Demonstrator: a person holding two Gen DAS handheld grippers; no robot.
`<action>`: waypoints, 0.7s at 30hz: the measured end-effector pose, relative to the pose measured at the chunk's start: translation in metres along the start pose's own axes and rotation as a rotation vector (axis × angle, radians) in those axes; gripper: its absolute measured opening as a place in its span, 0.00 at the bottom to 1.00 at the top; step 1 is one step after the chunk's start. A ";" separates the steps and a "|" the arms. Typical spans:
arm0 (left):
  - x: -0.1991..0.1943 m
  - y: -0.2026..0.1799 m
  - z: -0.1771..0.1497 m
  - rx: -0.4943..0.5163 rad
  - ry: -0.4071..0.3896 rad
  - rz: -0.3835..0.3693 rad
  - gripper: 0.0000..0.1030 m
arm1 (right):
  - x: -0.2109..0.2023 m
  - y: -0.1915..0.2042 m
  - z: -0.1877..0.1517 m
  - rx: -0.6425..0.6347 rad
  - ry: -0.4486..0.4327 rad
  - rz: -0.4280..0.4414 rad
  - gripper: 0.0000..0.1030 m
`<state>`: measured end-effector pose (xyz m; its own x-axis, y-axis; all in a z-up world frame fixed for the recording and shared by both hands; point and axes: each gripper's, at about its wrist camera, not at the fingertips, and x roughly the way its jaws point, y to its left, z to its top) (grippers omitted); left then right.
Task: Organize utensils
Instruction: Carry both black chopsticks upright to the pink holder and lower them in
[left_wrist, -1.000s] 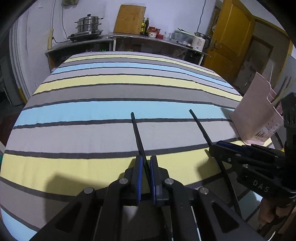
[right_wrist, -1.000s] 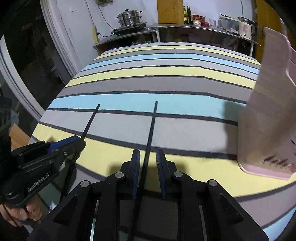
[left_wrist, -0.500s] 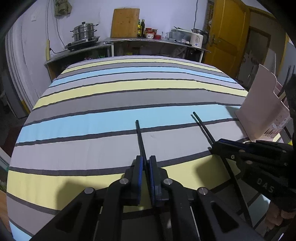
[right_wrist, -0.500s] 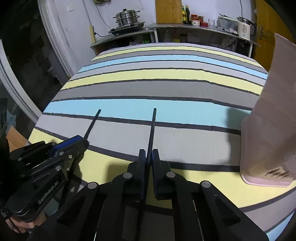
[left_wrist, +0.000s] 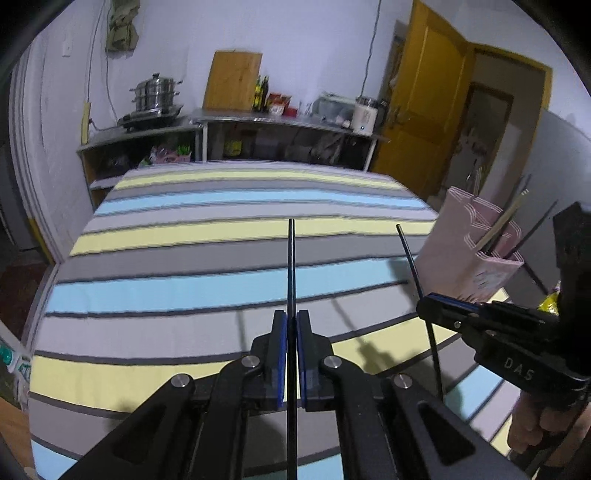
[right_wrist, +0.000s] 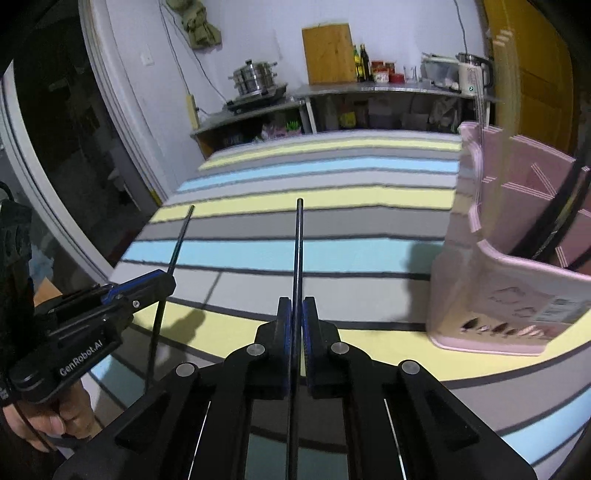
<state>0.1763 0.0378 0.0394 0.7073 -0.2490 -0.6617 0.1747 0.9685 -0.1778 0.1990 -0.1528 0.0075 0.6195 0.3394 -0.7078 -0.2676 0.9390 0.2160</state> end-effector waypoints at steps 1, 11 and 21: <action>-0.006 -0.002 0.003 0.003 -0.011 -0.010 0.05 | -0.006 0.000 0.001 0.001 -0.012 0.001 0.06; -0.049 -0.027 0.021 0.031 -0.085 -0.077 0.05 | -0.067 -0.004 0.006 0.023 -0.117 0.009 0.06; -0.066 -0.047 0.031 0.053 -0.106 -0.118 0.04 | -0.100 -0.009 0.006 0.036 -0.178 0.002 0.06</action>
<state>0.1430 0.0095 0.1140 0.7472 -0.3615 -0.5577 0.2947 0.9324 -0.2094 0.1436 -0.1948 0.0805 0.7405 0.3427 -0.5781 -0.2441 0.9386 0.2437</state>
